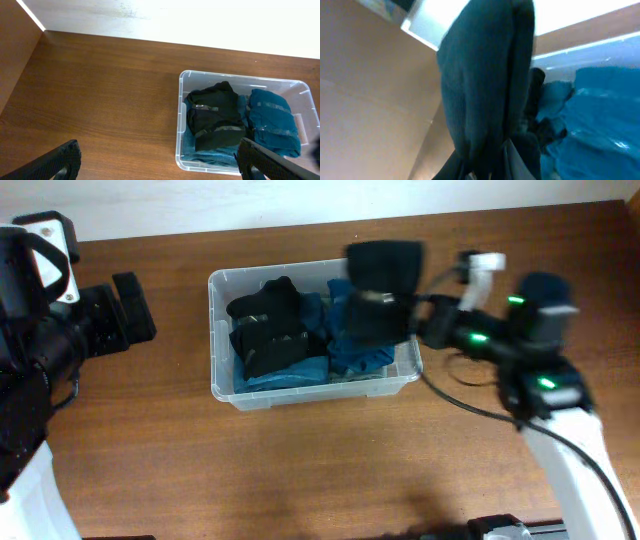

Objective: Pack container
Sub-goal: 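Carry the black bundle into the bin's right half and release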

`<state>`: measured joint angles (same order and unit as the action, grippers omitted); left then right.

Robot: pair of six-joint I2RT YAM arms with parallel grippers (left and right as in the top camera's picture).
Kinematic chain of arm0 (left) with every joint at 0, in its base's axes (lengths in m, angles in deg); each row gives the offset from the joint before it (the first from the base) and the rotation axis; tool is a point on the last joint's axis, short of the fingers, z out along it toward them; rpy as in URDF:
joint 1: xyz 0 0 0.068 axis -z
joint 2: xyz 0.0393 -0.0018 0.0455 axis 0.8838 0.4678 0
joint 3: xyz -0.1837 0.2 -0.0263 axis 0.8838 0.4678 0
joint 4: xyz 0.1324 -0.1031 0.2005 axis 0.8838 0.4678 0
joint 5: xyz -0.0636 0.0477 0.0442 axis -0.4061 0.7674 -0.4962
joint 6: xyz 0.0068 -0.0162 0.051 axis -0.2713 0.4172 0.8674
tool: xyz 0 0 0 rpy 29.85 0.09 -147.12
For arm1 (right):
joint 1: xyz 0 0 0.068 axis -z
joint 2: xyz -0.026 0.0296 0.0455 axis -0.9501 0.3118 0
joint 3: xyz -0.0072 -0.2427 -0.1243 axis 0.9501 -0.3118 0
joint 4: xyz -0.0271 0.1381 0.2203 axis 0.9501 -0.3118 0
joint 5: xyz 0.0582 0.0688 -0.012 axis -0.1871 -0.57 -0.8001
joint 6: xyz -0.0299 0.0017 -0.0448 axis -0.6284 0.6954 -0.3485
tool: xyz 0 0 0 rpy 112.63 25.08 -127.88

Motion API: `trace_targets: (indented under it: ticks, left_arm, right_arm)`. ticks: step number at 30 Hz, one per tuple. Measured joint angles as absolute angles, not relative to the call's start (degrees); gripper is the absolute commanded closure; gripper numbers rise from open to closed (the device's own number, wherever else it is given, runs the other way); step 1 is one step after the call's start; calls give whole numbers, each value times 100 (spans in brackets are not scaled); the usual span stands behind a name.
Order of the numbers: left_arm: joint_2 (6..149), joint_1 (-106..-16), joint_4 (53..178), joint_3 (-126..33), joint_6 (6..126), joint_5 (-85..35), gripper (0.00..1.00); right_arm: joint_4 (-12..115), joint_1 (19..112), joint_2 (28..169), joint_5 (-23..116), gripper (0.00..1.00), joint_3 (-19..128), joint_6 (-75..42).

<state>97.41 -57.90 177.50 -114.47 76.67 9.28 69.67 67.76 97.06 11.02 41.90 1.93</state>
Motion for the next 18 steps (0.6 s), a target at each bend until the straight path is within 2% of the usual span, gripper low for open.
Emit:
trace_targets:
  ticks: [5,6,8,11,15,18]
  left_arm:
    - [9741,-5790,17752,-11447,7667,928,1]
    - [9741,-5790,17754,-11447,7667,928,1]
    - [9741,-5790,17754,-11447,7667,928,1]
    - [9741,-5790,17752,-11447,7667,928,1]
    - [9741,-5790,17754,-11447,7667,928,1]
    - [9741,-5790,17752,-11447,7667,928,1]
  right_arm:
    - [7457,5858,10952,2096,85,4199,486]
    - [7464,5770,11231,2260,83,4201,523]
    - [7488,5713,11776,2496,54,4201,573]
    - [7636,5733,12434,2730,37,4201,575]
    - [7381,5742,12560,2829,34,4336,532]
    - [6567,5735,12438,3038,34,4843,385]
